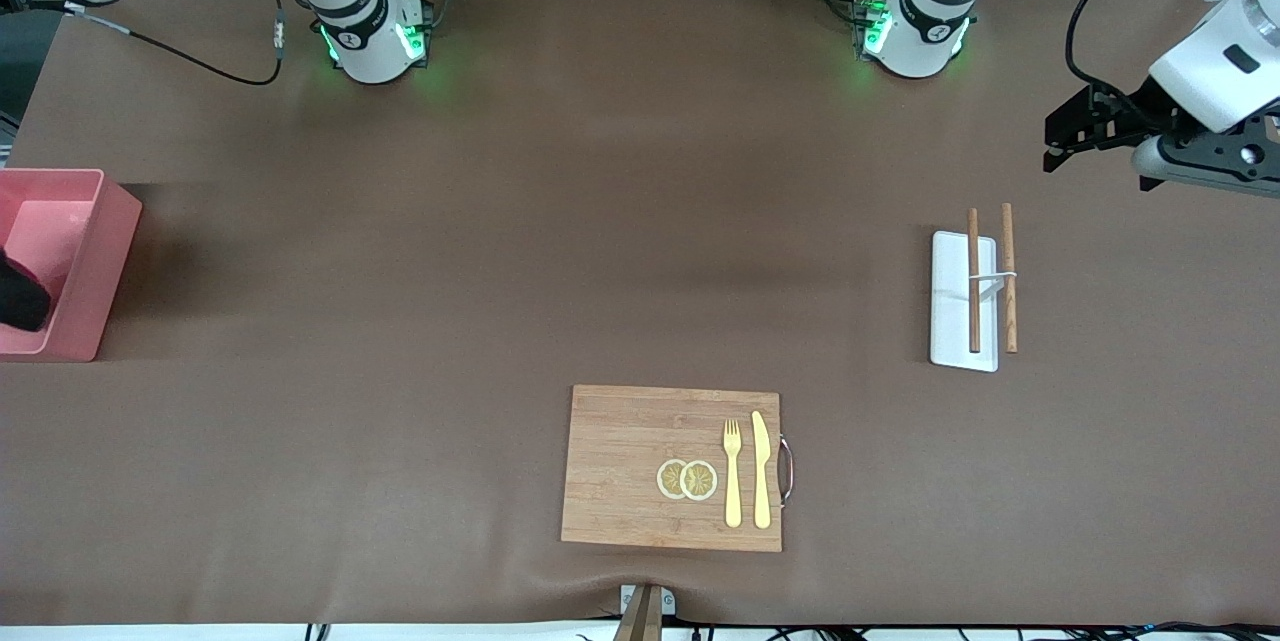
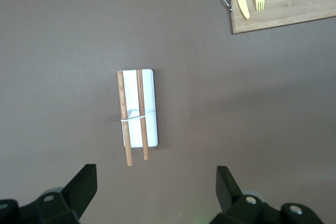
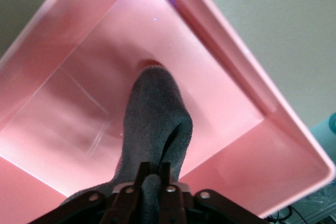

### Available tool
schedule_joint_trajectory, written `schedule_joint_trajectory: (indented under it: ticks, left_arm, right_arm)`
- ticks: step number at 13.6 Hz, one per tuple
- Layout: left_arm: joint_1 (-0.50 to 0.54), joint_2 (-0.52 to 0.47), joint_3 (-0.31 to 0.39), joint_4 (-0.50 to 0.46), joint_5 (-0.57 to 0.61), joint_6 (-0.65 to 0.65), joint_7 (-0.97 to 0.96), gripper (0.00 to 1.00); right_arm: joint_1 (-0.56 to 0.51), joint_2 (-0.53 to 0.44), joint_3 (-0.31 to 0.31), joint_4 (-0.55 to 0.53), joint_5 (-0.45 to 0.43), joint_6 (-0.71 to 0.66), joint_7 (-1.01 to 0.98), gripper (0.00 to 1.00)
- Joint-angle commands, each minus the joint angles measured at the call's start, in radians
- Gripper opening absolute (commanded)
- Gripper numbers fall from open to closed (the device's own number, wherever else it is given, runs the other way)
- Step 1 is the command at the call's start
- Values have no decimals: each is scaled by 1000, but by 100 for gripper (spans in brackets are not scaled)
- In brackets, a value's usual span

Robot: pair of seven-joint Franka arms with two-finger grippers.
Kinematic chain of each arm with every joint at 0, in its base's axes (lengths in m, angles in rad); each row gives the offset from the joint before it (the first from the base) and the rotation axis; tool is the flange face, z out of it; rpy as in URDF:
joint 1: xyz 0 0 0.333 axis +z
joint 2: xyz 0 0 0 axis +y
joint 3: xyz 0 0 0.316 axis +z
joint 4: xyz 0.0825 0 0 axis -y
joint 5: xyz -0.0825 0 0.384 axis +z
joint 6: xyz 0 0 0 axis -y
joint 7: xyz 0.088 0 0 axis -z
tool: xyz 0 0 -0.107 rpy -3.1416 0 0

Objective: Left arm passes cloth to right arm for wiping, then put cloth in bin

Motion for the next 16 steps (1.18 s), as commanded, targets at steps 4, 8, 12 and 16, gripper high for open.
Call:
schedule_joint_trajectory:
  ticks: [4, 8, 12, 16]
  left_arm:
    - [13, 33, 12, 8, 13, -53, -9, 100]
    - [59, -16, 27, 11, 21, -125, -7, 100]
    - [33, 121, 20, 86, 19, -85, -12, 100]
    - [29, 70, 14, 107, 19, -85, -10, 100]
  right_arm:
    - [5, -33, 23, 12, -6, -10, -22, 100]
    - [121, -136, 37, 85, -11, -239, -9, 100]
    - [233, -196, 38, 121, -2, -325, 106, 100]
    - [376, -231, 37, 121, 0, -451, 377, 100]
